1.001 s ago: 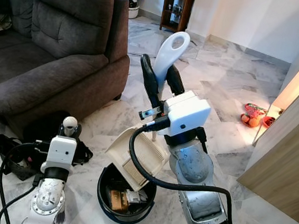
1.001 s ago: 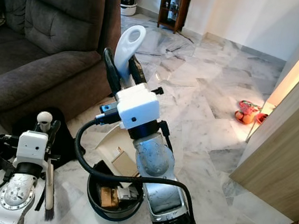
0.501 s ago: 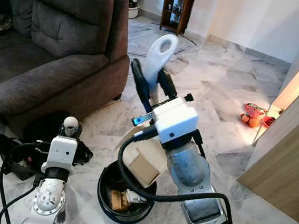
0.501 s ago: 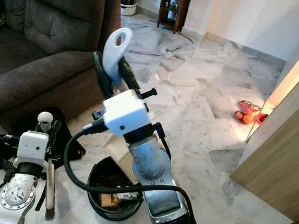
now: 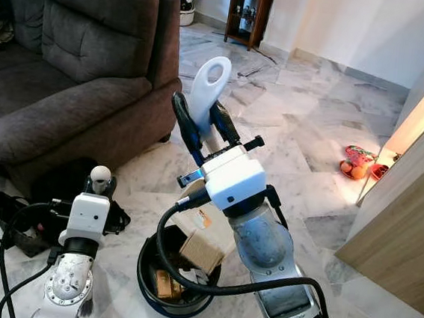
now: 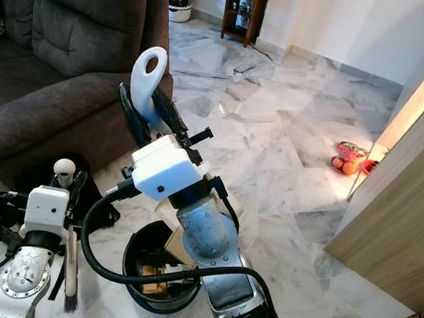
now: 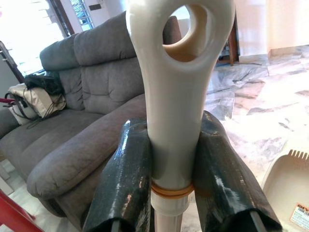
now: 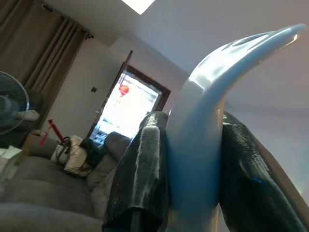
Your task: Sweep floor
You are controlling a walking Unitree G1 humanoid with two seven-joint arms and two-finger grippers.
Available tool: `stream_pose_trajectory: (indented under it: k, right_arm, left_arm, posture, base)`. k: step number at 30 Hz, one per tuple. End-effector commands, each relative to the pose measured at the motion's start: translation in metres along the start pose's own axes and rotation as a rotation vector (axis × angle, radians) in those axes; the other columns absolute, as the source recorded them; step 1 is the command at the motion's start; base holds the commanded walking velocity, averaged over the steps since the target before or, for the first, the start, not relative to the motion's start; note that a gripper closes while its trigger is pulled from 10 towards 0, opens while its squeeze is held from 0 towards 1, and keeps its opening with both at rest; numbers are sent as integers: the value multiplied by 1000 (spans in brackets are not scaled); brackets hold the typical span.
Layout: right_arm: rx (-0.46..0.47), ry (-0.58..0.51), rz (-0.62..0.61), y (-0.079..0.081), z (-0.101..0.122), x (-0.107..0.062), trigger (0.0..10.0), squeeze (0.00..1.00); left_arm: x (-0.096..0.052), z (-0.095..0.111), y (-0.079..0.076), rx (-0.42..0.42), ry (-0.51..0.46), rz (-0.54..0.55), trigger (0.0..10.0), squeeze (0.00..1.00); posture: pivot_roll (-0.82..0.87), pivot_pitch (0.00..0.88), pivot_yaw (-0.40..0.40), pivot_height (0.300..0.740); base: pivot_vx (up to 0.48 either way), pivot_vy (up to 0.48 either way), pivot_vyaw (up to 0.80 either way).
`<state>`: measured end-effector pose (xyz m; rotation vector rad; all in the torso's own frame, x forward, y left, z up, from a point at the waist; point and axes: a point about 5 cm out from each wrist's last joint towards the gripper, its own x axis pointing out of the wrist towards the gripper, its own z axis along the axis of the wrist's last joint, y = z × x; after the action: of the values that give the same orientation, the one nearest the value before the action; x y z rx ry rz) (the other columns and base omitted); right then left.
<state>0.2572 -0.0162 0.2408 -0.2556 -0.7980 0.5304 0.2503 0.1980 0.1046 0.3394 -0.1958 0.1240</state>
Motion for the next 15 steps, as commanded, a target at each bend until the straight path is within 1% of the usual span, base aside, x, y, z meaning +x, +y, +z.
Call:
stream_pose_trajectory:
  k: [1,7,10,15]
  right_arm:
    - [36,-12,11,2,4,2,10000,0]
    - [45,-3,11,3,3,2,10000,0]
    - [26,-9,-19,-1,3,2,10000,0]
    - [26,-9,-19,-1,3,2,10000,0]
  left_arm:
    - [1,7,1,15,-46,2,10000,0]
    - [1,6,1,17,-45,2,10000,0]
    - [1,6,1,17,-45,4,10000,0]
    - [1,6,1,17,-45,4,10000,0]
  posture:
    - [190,56,-38,740]
    - [190,56,-38,740]
    - [191,55,-38,740]
    - [191,55,-38,740]
  base:
    - [0,0,0]
    - [0,0,0]
    - [0,0,0]
    - [0,0,0]
